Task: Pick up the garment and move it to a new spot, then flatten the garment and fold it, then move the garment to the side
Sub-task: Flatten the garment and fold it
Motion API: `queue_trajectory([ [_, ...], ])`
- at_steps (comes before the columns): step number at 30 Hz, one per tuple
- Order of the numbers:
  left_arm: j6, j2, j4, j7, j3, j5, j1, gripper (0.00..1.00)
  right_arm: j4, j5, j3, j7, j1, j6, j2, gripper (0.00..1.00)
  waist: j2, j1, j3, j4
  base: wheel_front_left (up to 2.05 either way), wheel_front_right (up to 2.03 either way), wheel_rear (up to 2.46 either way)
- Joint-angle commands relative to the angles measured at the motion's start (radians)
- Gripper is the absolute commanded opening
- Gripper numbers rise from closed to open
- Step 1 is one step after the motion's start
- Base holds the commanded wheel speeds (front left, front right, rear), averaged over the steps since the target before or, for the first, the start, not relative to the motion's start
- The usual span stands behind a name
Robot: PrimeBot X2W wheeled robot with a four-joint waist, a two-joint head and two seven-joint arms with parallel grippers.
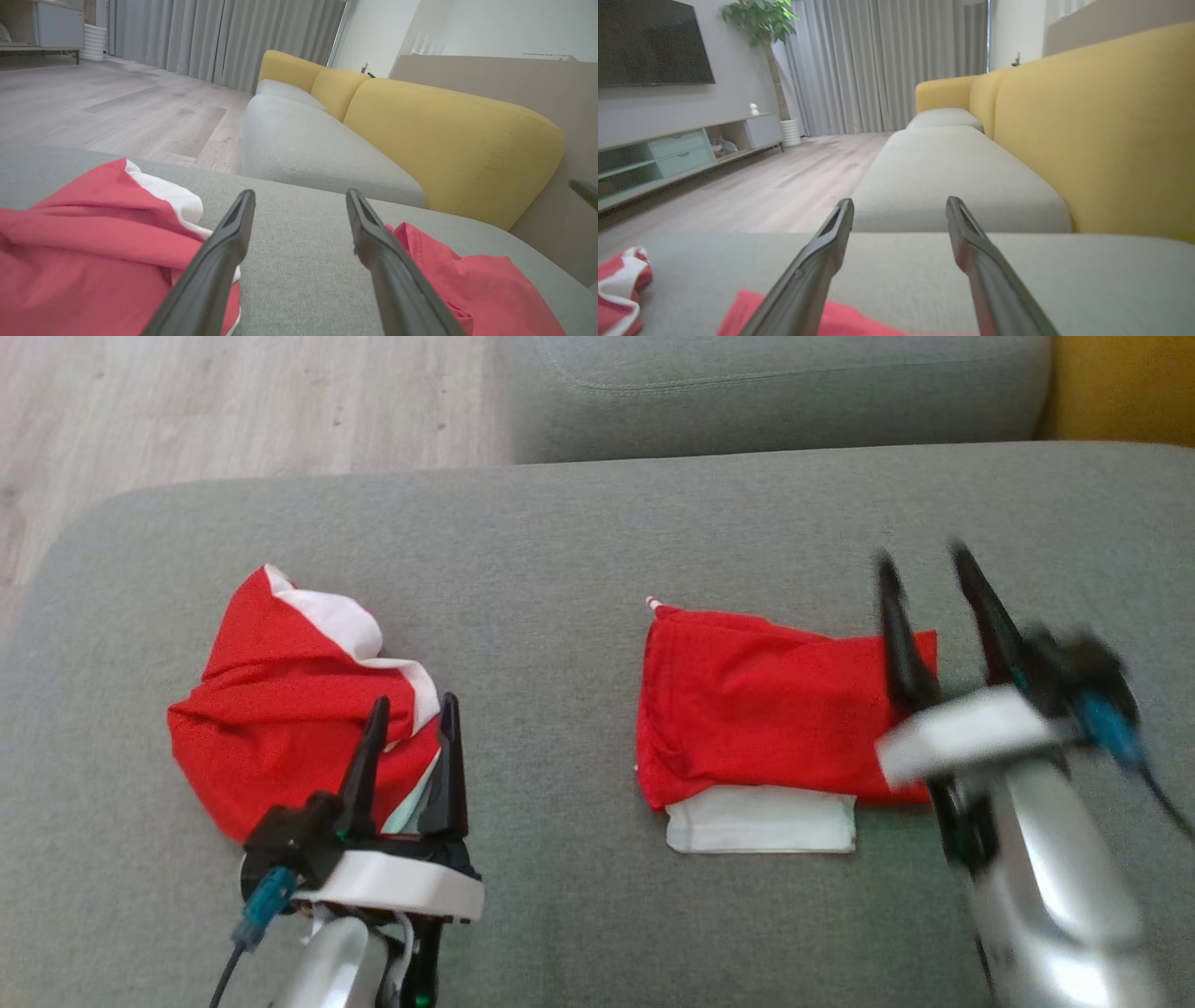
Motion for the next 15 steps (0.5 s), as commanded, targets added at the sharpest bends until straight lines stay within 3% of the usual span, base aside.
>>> queue_trajectory([
  [1,0.007,0.007,-0.035,-0.01,0.039,-0.002,-0.016,1.0,-0.049,-0.01,0.006,-0.007,0.048,-0.001,0.014,1.0,-0.0001,0.0,-0.002,-0.01,0.0,0.0,0.0],
  [7,0.038,0.007,-0.046,-0.013,0.085,0.036,-0.001,1.0,-0.199,-0.044,-0.061,-0.007,0.2,-0.001,0.014,1.0,-0.0001,0.0,0.006,-0.038,0.0,0.0,0.0],
  [15,0.022,-0.004,-0.064,-0.013,0.126,0.092,0.024,1.0,-0.247,-0.046,-0.075,-0.007,0.257,-0.001,0.014,1.0,-0.0001,0.0,0.022,-0.045,0.0,0.0,0.0],
])
